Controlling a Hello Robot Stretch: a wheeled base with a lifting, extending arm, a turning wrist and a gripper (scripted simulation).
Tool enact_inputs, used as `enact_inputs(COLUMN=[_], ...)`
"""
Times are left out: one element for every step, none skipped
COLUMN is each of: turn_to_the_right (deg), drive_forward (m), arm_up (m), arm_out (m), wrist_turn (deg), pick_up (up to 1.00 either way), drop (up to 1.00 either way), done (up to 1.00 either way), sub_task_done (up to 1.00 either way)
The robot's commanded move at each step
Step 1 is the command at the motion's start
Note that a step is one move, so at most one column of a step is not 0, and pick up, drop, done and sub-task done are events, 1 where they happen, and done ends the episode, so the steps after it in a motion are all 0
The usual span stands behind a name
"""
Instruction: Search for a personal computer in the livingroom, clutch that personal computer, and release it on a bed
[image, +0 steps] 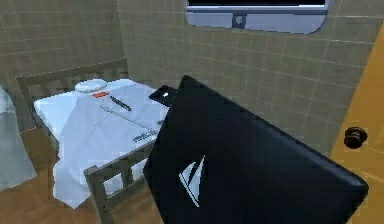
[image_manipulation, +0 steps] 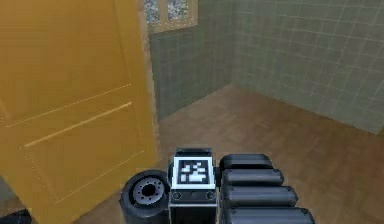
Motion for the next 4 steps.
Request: enact_inputs(turn_to_the_right=[-6.0,0.0,-45.0,-42.0], drive_forward=[0.00,0.35,0.00,0.00], arm_up=[0.00,0.00,0.00,0.00], arm_out=[0.00,0.00,0.00,0.00], wrist_turn=[0.0,0.0,0.0,0.0], pick_up=[0.00,0.00,0.00,0.00], drop=[0.00,0.00,0.00,0.00], done=[0.00,0.00,0.00,0.00], sub_task_done=[0.00,0.00,0.00,0.00])
